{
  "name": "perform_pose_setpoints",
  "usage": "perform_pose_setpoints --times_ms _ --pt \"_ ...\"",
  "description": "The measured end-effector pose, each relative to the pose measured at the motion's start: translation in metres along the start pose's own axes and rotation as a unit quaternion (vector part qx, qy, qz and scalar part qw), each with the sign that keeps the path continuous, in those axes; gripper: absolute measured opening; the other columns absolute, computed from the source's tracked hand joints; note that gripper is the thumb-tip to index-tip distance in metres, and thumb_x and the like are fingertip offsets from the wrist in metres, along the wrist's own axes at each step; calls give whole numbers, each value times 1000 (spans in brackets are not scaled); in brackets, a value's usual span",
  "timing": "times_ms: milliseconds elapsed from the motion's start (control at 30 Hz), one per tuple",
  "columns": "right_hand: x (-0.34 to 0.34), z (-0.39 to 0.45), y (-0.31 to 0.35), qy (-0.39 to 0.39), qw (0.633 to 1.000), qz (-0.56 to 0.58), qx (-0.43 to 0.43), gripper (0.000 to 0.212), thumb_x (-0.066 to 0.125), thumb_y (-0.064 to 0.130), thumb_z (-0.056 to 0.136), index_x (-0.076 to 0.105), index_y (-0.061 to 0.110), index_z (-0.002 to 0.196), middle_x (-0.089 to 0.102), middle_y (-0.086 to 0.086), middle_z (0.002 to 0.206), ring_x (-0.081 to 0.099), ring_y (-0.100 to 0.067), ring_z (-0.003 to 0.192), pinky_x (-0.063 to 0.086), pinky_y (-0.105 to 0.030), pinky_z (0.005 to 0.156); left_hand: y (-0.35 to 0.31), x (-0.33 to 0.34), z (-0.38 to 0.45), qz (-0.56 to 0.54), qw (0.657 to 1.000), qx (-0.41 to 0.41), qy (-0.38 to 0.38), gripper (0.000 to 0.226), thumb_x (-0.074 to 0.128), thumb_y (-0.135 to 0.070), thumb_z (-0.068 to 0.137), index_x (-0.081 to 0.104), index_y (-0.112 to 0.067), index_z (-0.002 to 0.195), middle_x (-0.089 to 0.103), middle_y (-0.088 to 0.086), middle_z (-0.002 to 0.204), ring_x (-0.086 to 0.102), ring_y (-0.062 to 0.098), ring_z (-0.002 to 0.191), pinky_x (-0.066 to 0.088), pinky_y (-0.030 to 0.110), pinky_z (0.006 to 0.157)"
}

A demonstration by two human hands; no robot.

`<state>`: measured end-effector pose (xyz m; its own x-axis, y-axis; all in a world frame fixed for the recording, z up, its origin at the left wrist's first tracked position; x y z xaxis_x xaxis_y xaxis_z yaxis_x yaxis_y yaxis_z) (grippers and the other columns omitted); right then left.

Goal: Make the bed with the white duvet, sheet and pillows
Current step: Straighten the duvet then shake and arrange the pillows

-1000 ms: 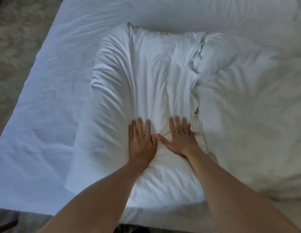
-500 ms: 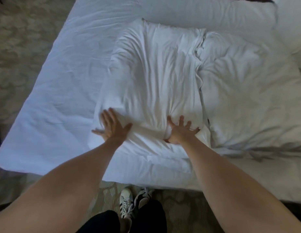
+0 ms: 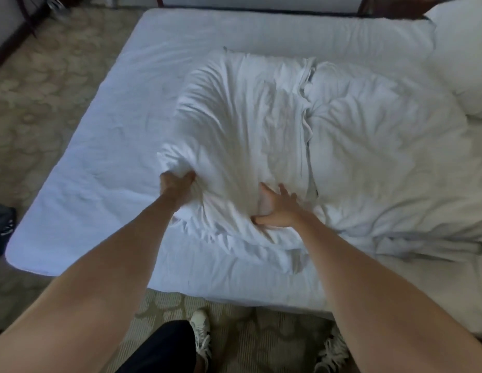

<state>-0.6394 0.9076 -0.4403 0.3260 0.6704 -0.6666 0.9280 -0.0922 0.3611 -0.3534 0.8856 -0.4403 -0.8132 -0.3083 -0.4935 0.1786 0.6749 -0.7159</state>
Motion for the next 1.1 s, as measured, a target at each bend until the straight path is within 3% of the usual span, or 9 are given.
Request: perform_pose_setpoints --times_ms 167,333,433,533,667,733,833,933,1100 --pt "-72 -53 -36 -88 923 373 -32 50 53 45 96 49 26 142 60 -1 128 60 -21 110 49 -29 90 -174 85 -84 -74 967 241 -41 64 62 -50 65 65 -3 108 68 17 106 67 32 97 58 47 80" --pt "-129 -99 -155 -20 794 600 99 49 42 53 97 52 22 133 58 -8 125 55 -33 116 44 -52 101 -304 247 -270 55 901 427 58 50 55 -35 82 61 3 114 65 24 114 60 36 109 46 37 89" --pt "-149 -132 -254 -54 731 673 99 31 42 45 99 62 22 104 65 -3 97 63 -20 84 53 -38 73 -316 367 -364 168 842 487 161 48 53 -23 97 46 1 137 52 24 136 47 36 127 32 32 100" --pt "-168 -166 -354 -107 597 788 103 51 29 60 99 63 22 96 63 -6 88 56 -17 65 54 -29 57 -297 466 -440 258 784 493 276 46 49 -19 98 43 0 139 49 22 140 47 34 128 34 33 101" --pt "-204 -201 -464 -211 494 834 123 63 23 71 94 59 26 119 63 -7 115 62 -27 101 50 -41 81 -249 544 -502 358 725 443 388 39 51 -12 96 48 -2 134 52 18 137 52 32 124 43 38 98" --pt "-222 -215 -498 -234 538 798 137 69 27 75 90 57 24 125 58 -6 127 57 -27 114 45 -49 96 -226 564 -515 398 700 429 410 40 51 -11 96 47 -3 135 53 17 136 52 32 124 43 37 97" --pt "-251 -221 -514 -218 717 645 150 79 47 82 77 62 18 122 62 1 121 58 -20 110 43 -50 103 -210 577 -523 442 668 435 411 31 49 -6 95 53 1 125 57 18 128 55 32 119 42 32 90" --pt "-281 -213 -493 -209 860 451 118 47 72 66 72 63 22 85 52 2 76 53 -14 71 46 -33 71 -210 572 -523 453 661 429 418 39 48 -6 96 46 2 134 52 19 135 52 32 122 41 33 98" --pt "-320 -163 -456 -196 940 271 74 51 80 54 70 54 10 69 53 -1 70 54 -18 66 38 -29 55 -216 543 -497 443 664 432 419 36 51 -13 97 48 3 129 55 20 128 55 34 115 42 33 90"
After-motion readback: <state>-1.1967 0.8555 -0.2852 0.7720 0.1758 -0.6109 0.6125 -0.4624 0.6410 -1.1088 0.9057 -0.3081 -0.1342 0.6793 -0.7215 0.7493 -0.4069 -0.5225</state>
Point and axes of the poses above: each hand's wrist, its own z-axis towards the middle knuckle, its own x-axis out of the palm, y = z × x, the point moved 4 cm from there along z, towards the middle knuckle
